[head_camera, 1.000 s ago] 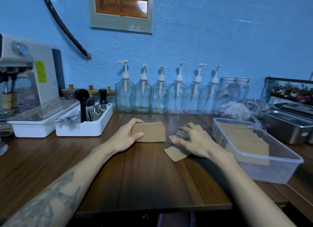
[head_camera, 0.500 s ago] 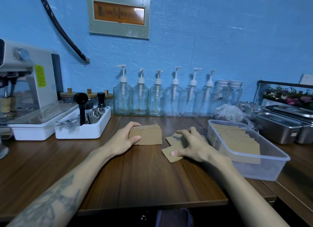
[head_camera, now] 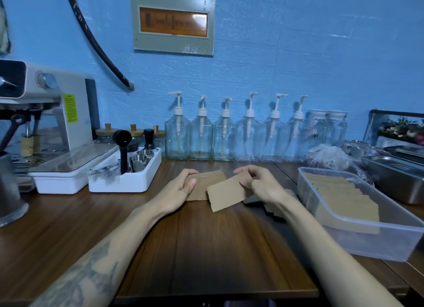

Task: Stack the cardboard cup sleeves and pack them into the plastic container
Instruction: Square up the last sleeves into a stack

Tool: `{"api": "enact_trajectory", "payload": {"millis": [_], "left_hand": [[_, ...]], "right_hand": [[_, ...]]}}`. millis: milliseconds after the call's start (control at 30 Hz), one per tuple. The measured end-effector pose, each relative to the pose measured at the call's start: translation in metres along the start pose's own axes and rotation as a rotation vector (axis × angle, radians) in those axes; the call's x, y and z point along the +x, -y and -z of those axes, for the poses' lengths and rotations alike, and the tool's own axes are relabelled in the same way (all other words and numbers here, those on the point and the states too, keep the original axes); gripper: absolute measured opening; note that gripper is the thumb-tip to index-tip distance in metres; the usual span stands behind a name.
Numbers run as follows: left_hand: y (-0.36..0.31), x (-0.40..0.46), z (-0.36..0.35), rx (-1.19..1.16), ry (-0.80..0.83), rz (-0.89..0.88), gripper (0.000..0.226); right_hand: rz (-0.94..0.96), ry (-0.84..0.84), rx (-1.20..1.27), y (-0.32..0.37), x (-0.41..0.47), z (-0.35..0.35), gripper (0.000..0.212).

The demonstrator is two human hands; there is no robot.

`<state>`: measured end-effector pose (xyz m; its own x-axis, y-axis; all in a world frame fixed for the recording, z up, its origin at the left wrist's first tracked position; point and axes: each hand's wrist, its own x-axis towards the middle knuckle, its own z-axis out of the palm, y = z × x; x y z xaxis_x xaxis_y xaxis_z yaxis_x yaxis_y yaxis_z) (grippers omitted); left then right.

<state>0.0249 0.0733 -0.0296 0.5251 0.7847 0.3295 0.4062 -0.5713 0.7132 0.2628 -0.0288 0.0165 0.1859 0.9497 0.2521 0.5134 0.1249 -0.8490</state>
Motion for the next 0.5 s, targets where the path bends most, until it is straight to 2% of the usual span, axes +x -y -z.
{"api": "enact_trajectory", "payload": {"millis": [100, 233, 367, 500], "left_hand": [[-0.003, -0.001, 0.000, -0.013, 0.011, 0.039, 0.040], [-0.006, -0.004, 0.000, -0.077, 0.029, 0.036, 0.057], [-0.005, -0.002, -0.002, -0.044, 0.012, -0.023, 0.045], [-0.003, -0.002, 0.000, -0.038, -0.018, -0.056, 0.043]], "right_hand": [[-0.007, -0.068, -0.072, -0.003, 0.004, -0.022, 0.025], [0.074, -0.175, -0.144, -0.002, 0.008, -0.039, 0.041], [0.132, -0.177, -0.141, -0.002, 0.011, -0.045, 0.052], [0.233, -0.152, -0.330, -0.006, 0.010, -0.040, 0.057]]}}
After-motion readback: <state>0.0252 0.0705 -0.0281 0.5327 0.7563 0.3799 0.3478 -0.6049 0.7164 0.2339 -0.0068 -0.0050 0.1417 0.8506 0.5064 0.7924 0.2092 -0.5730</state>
